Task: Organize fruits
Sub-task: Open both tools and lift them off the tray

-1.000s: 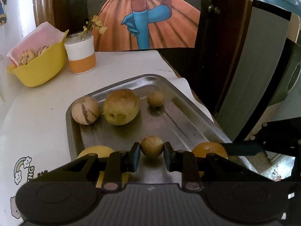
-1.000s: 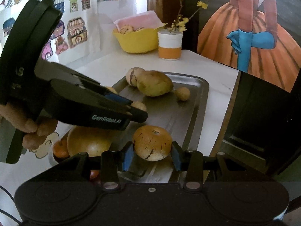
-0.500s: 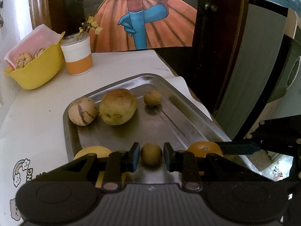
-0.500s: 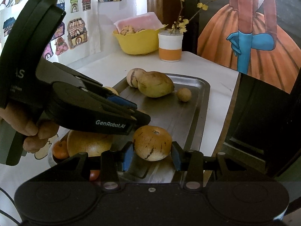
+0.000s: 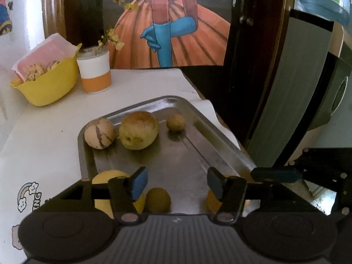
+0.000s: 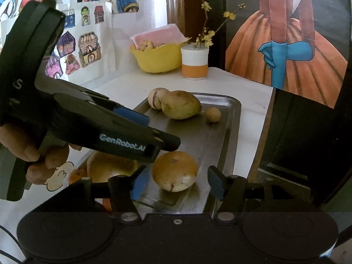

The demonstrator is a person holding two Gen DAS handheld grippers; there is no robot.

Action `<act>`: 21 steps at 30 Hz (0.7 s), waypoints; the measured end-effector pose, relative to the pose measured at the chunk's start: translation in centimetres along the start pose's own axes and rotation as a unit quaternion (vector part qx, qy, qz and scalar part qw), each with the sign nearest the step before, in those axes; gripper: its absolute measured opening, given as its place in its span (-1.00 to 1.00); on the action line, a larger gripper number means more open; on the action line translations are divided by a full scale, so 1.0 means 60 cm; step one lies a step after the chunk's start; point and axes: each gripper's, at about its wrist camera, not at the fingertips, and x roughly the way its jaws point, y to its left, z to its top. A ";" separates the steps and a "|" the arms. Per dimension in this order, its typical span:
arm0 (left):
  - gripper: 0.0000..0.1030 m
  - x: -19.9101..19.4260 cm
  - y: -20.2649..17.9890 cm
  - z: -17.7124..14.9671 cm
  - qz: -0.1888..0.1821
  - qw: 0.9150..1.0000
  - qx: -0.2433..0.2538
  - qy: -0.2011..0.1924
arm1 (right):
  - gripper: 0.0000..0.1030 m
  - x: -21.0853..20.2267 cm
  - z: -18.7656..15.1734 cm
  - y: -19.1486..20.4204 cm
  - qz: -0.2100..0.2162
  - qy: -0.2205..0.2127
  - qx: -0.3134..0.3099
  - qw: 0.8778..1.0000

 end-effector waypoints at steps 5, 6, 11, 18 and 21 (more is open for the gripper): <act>0.60 -0.022 0.004 0.000 0.001 1.000 -0.017 -0.020 | 0.49 -0.015 -0.003 0.002 -0.006 -0.019 0.014 1.000; 0.64 -0.027 0.005 -0.001 0.003 0.999 -0.022 -0.025 | 0.53 -0.018 -0.003 0.003 -0.007 -0.023 0.017 1.000; 0.88 -0.055 0.017 -0.009 0.017 0.997 -0.050 -0.053 | 0.69 -0.038 -0.008 0.006 -0.015 -0.044 0.033 0.998; 0.96 -0.099 0.035 -0.029 0.036 0.993 -0.080 -0.083 | 0.87 -0.066 -0.015 0.013 -0.027 -0.061 0.064 0.996; 0.98 -0.122 0.041 -0.040 0.050 0.990 -0.091 -0.098 | 0.91 -0.082 -0.018 0.014 -0.029 -0.070 0.084 0.994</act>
